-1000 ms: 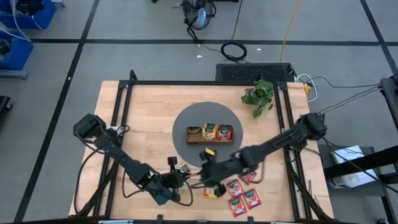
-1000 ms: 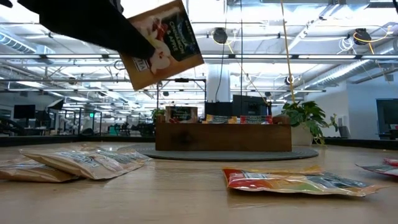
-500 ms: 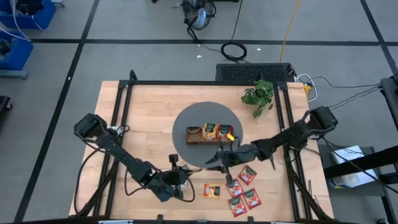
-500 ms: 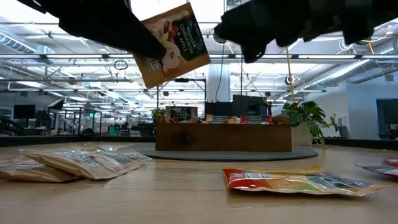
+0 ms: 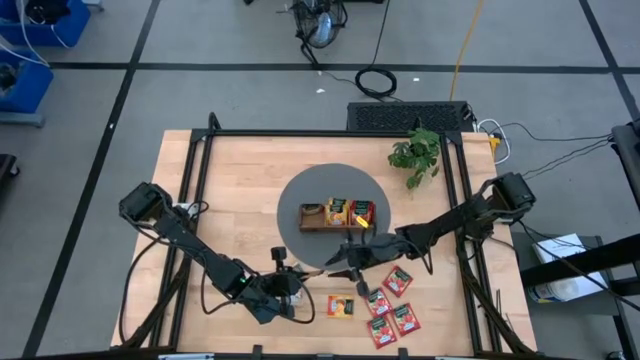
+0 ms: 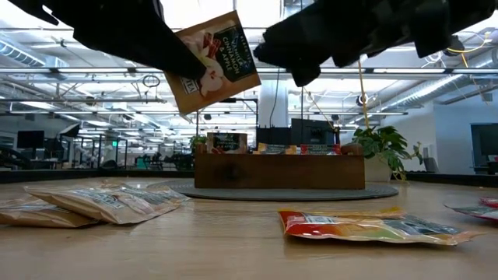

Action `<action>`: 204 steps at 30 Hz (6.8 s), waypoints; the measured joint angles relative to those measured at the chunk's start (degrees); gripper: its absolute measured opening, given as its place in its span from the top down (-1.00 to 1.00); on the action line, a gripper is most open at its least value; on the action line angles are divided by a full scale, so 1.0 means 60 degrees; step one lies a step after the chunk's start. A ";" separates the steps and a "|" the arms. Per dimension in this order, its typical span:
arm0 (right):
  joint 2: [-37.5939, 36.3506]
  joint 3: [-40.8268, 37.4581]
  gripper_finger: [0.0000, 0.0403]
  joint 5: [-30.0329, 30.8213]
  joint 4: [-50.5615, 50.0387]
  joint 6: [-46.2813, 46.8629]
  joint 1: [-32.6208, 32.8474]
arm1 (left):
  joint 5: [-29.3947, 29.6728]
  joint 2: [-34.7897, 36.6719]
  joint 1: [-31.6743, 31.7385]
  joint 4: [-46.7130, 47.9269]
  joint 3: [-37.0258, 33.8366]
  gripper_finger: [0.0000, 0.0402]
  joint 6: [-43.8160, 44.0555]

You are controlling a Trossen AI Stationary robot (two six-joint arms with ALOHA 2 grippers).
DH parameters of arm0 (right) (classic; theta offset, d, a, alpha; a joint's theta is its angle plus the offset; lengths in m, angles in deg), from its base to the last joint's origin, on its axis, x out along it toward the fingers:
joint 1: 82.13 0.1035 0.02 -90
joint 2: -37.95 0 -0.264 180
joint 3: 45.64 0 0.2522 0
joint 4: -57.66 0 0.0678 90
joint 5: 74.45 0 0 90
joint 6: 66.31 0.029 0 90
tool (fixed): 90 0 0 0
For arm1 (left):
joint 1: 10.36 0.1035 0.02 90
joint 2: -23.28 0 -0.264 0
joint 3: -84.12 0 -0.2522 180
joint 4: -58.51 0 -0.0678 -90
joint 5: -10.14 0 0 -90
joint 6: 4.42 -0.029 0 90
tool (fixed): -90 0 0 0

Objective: Pick & Place Tea
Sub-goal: Put the gold tea bag into the left compartment of the wooden organizer, then put the red tea bag into the right compartment of the wooden organizer

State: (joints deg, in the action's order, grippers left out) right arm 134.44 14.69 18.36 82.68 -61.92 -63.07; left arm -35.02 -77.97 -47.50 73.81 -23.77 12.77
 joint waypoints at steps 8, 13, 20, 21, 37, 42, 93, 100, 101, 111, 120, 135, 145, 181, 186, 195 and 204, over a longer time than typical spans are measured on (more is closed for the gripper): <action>0.0193 -0.0004 0.36 -0.0236 0.0066 0.0087 -0.0116 | 0.0000 0.0000 0.0199 -0.0039 0.0000 0.91 -0.0006; 0.0795 0.0403 0.36 -0.0237 0.0255 0.0076 -0.0132 | -0.0285 0.0000 0.0381 -0.0033 0.0000 0.87 0.0154; 0.1387 0.1486 0.43 -0.0253 -0.1156 -0.0224 -0.0326 | -0.0320 -0.0004 0.0377 0.0059 0.0000 0.93 0.0161; 0.1401 0.1535 0.47 -0.0255 -0.1391 -0.0293 -0.0327 | -0.0305 -0.0004 0.0361 0.0094 0.0000 0.93 0.0163; 0.1306 0.1596 0.99 -0.0771 -0.1630 -0.0530 -0.0452 | -0.0336 -0.0004 0.0347 0.0285 0.0004 0.78 0.0411; 0.0924 0.1585 1.00 -0.0722 -0.3205 -0.0522 -0.0789 | 0.0391 0.0275 -0.0023 0.0533 0.0004 0.27 0.0416; 0.5426 1.1785 1.00 0.0062 -1.7047 -0.3021 -0.4086 | 0.1543 0.0623 -0.2918 0.3775 0.0000 -0.06 0.5404; 0.5770 1.1785 1.00 0.0014 -1.6829 -0.3201 -0.4079 | 0.1588 0.0623 -0.2918 0.3792 0.0000 -0.06 0.5410; 0.5783 1.1785 1.00 0.0011 -1.6771 -0.3270 -0.4075 | 0.1588 0.0623 -0.2918 0.3792 0.0000 -0.06 0.5407; 0.5665 1.1777 0.69 0.0018 -1.6204 -0.3483 -0.4079 | 0.1596 0.0623 -0.2918 0.3807 0.0000 -0.07 0.5338; 0.5649 1.1777 0.40 0.0058 -1.6032 -0.3427 -0.4032 | 0.1596 0.0623 -0.2918 0.3814 0.0000 -0.06 0.5246; 0.4930 1.1777 0.37 0.0816 -1.5652 -0.3119 -0.3990 | 0.1596 0.0623 -0.2856 0.3785 0.0000 -0.07 0.5253; 0.4828 1.1777 0.38 0.2249 -1.5675 -0.3379 -0.3999 | 0.1592 0.0623 -0.2856 0.3790 0.0000 -0.06 0.5357; -0.4401 -0.0767 0.99 0.2992 -0.9835 0.2334 0.3000 | -0.5592 -0.1031 0.1996 -0.3935 -0.0007 -0.06 -0.1603; -0.4404 -0.1382 0.98 0.3448 -0.9708 0.3974 0.3239 | -0.5463 -0.1370 0.2135 -0.4477 0.0000 -0.06 -0.2393; -0.4422 -0.3106 0.98 0.3274 -0.7382 0.5909 0.3672 | -0.6188 -0.1370 0.2160 -0.4440 0.0000 -0.06 -0.2545; -0.4249 -0.4535 0.99 0.2637 -0.2091 0.3870 0.4508 | -0.6724 -0.1370 0.2196 -0.4444 0.0000 -0.06 -0.2718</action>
State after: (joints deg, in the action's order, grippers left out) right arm 108.94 -12.52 34.18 70.14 -38.70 -36.02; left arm -75.37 -86.19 -34.33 47.14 -23.77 -3.54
